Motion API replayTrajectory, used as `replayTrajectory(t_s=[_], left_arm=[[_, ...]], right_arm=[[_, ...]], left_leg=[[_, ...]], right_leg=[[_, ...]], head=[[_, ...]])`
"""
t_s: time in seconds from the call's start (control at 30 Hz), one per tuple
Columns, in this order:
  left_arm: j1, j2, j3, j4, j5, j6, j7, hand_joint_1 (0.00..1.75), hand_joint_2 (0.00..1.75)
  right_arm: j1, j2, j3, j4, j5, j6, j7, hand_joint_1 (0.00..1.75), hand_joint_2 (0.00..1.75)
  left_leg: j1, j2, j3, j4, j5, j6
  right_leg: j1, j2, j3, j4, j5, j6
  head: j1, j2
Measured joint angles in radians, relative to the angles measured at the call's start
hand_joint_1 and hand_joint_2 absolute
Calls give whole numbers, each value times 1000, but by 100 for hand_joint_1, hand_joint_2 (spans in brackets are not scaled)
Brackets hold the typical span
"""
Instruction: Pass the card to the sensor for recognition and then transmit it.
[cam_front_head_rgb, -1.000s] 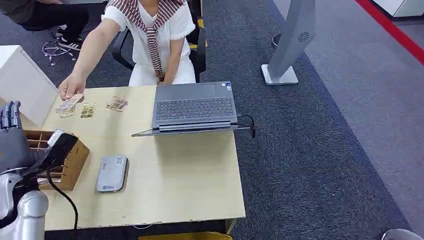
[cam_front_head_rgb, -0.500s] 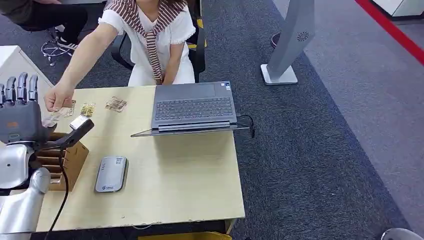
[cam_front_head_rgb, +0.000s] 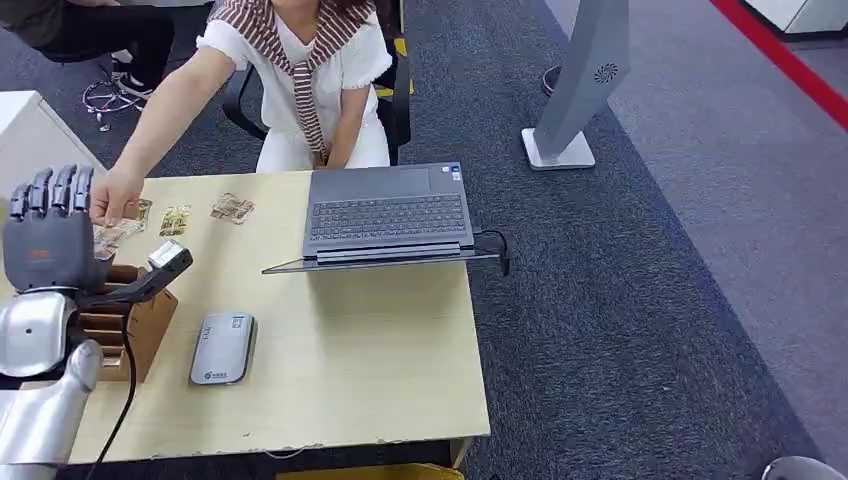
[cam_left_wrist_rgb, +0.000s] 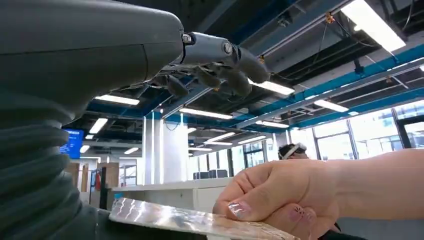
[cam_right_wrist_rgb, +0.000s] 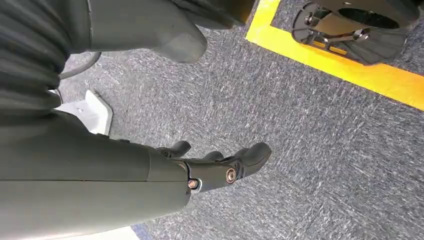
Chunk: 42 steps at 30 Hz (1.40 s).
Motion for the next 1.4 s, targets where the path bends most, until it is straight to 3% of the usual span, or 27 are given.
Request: replayTrajectory(t_s=[1.2, 1.4], left_arm=[[0, 6, -1, 32, 30, -2, -11, 175, 175], [68, 30, -1, -16, 98, 32, -43, 175, 175]], right_arm=[[0, 0, 0, 2, 0, 1, 0, 0, 175], [4, 0, 0, 4, 3, -3, -3, 0, 175]], left_leg=[[0, 0, 0, 0, 0, 0], [0, 1, 0, 0, 0, 0]], right_leg=[[0, 0, 0, 0, 0, 0], [0, 1, 0, 0, 0, 0]], head=[[0, 0], [0, 0]])
